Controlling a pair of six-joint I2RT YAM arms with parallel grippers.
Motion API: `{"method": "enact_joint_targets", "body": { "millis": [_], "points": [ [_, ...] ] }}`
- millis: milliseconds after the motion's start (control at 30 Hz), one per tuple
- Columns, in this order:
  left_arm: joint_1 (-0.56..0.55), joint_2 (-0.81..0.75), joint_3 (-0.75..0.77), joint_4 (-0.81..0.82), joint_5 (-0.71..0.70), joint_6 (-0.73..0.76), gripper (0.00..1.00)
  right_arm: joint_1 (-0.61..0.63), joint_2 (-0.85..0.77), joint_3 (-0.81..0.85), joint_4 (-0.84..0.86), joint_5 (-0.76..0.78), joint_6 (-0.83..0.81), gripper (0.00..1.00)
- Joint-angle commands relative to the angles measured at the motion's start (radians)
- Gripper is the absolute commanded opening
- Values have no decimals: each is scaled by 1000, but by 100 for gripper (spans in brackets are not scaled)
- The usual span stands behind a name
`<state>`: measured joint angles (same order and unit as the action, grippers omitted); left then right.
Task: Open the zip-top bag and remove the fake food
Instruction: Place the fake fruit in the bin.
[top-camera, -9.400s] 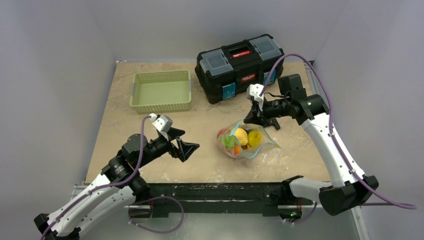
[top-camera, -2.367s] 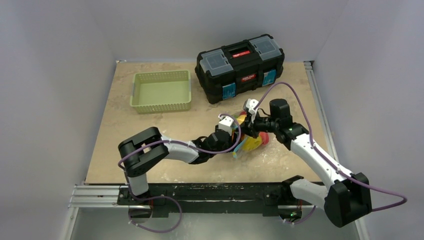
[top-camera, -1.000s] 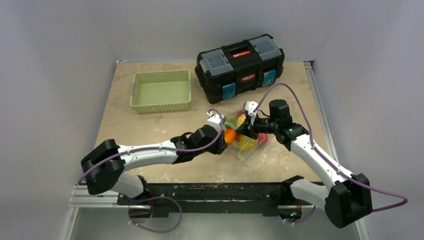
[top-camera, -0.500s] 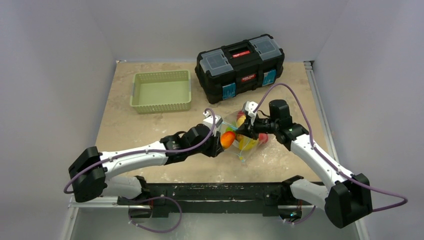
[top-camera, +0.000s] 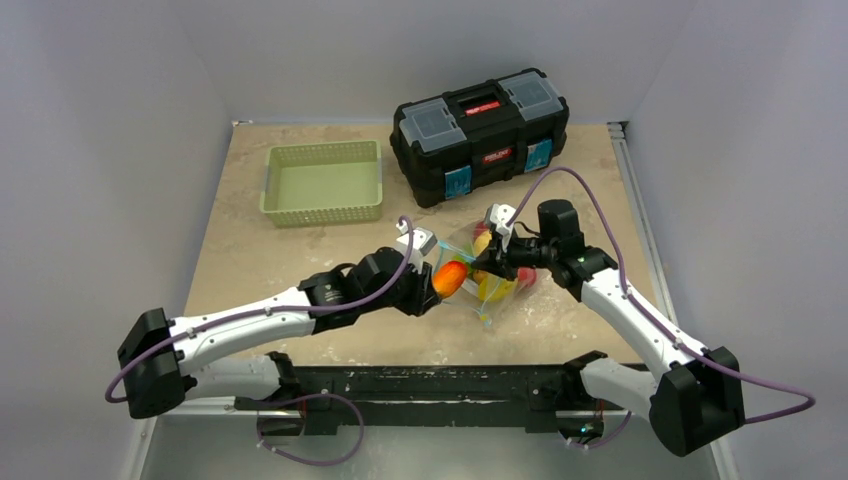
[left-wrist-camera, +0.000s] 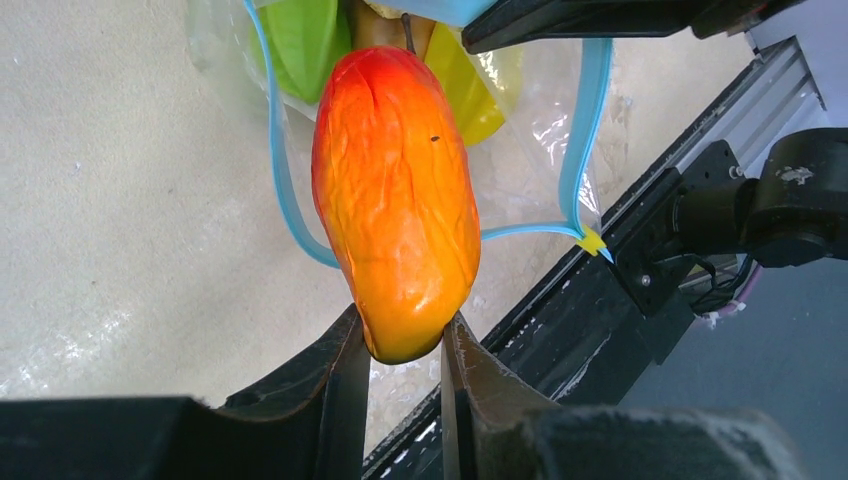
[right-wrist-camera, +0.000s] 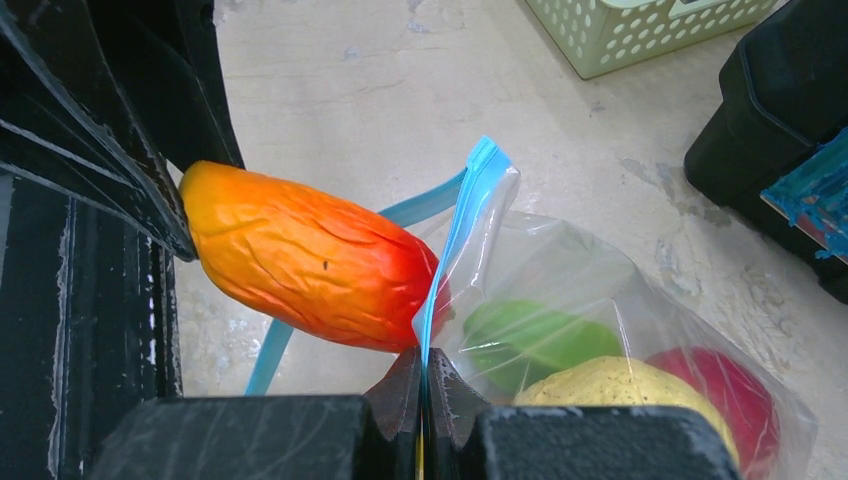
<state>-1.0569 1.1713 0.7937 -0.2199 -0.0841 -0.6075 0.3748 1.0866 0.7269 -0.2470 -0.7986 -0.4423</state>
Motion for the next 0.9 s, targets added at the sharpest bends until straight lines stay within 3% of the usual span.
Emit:
{"method": "enact_joint_targets", "body": {
  "millis": [0,267,567,867],
  "points": [
    [-4,-67,-4,-28,25,58,0,-1,-8,8,-3,-15,-16,0],
    [-1,-166,-33,-86,53,98,0,-2,-6,9,-5,-13,-18,0],
    [26,-314,-38,-216,-16,122,0,-5,-4,9,-5,-7,-19,0],
    [198,-428,-44,-289,-40,169,0,-6,-4,10,-6,-5,-21,0]
  ]
}}
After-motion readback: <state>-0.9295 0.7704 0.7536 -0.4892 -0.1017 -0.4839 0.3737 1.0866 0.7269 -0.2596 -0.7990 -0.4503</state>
